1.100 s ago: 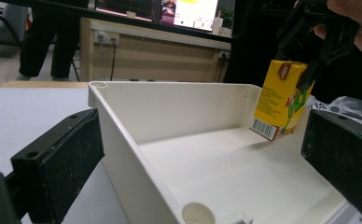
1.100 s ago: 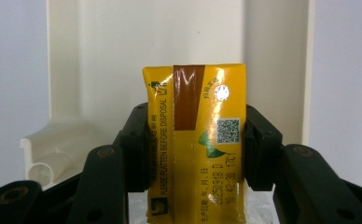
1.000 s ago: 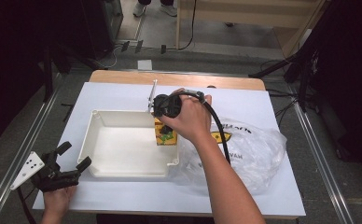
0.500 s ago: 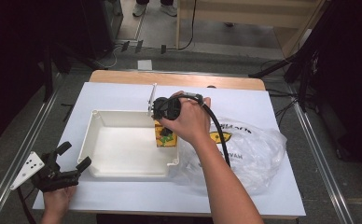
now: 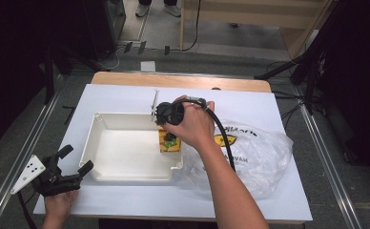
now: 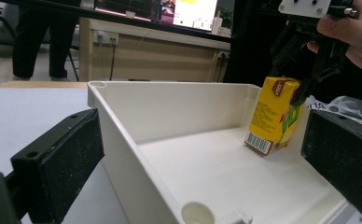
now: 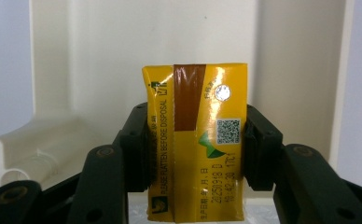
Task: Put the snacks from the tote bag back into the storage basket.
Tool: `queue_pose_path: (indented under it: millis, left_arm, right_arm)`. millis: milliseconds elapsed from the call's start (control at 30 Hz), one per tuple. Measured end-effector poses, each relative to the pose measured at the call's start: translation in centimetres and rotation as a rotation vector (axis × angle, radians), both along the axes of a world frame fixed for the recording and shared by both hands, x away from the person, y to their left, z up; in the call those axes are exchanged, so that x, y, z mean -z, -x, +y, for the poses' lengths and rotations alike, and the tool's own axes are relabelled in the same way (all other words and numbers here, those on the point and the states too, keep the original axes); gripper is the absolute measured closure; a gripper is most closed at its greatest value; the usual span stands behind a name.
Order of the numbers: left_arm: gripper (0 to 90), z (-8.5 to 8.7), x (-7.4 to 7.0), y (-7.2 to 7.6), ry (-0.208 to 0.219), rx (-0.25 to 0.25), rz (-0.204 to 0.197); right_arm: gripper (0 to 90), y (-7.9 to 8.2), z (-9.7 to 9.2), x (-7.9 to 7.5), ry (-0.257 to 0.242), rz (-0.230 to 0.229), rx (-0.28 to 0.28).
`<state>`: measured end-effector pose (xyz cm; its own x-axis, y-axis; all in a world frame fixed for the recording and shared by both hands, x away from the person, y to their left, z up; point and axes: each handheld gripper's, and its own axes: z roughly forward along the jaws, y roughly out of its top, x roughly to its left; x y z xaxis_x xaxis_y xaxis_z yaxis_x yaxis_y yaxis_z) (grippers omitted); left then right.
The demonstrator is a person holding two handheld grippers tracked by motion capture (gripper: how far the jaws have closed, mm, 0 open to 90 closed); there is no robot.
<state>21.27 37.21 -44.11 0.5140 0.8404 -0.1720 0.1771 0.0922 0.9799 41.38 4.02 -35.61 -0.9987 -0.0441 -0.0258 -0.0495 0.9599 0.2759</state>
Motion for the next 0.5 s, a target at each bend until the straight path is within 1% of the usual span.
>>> queue_pose_path:
  millis: [267,333,500]
  left_arm:
    - [0.0,0.03,0.0,0.0,0.001,0.001,0.0]
    - [0.0,0.04,0.0,-0.01,0.0,0.002,-0.001]
    - [0.0,0.04,0.0,-0.01,0.0,0.002,0.0]
  right_arm:
    - [53.4,0.08,0.2,0.24,0.025,-0.004,-0.02]
    - [53.3,0.06,0.18,0.32,0.022,-0.006,-0.027]
    - [52.8,0.13,0.09,0.31,0.023,0.0,-0.022]
